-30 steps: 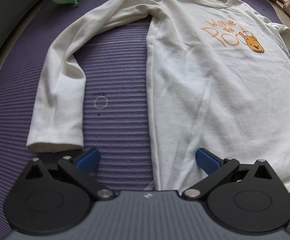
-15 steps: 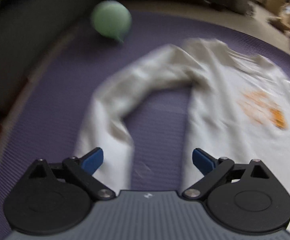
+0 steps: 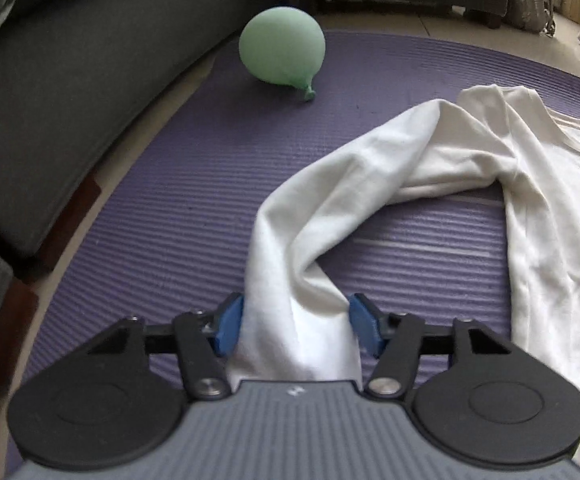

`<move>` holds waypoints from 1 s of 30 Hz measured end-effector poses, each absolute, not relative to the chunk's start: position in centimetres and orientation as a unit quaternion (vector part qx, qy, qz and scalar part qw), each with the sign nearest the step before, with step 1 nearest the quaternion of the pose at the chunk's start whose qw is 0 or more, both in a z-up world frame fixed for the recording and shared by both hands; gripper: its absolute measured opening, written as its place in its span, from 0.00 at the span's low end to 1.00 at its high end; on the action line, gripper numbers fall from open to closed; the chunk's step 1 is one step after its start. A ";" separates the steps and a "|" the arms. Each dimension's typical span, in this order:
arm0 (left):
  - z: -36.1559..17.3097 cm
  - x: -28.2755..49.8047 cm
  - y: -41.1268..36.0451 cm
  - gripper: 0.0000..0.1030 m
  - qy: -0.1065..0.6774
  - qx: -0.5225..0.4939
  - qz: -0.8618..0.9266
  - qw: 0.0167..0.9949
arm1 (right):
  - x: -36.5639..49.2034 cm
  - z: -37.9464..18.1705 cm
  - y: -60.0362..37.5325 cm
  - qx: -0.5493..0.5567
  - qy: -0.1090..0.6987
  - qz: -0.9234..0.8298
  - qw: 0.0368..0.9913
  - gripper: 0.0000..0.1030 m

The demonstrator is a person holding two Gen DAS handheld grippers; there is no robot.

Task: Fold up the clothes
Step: 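Grasp the shirt hem with both grippers and lift it off the mat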

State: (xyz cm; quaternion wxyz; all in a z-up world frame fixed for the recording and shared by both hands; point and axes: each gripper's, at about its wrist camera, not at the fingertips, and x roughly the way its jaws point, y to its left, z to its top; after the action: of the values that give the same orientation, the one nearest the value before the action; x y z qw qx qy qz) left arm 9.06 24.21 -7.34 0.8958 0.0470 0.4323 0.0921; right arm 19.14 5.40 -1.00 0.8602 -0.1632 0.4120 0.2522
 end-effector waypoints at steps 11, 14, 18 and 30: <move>-6.5 9.4 30.0 0.09 0.383 -0.016 0.219 0.897 | 31.7 -5.8 8.0 -0.042 0.420 0.186 0.887 0.18; -6.1 9.6 31.2 0.09 0.360 -0.039 0.235 0.902 | 33.5 -6.9 8.6 -0.017 0.411 0.181 0.893 0.18; -6.1 9.3 32.0 0.15 0.347 -0.069 0.234 0.906 | 34.7 -6.9 9.7 -0.023 0.403 0.163 0.900 0.19; -5.7 8.9 34.7 0.60 0.369 -0.157 0.239 0.884 | 27.7 -3.5 13.5 -0.095 0.396 0.283 0.868 0.39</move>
State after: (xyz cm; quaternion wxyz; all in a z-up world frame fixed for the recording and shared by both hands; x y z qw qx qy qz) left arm 8.90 34.70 -5.72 0.8845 -0.1566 0.3691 0.2386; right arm 27.68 13.52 -3.47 0.8684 -0.0947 0.3959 0.2833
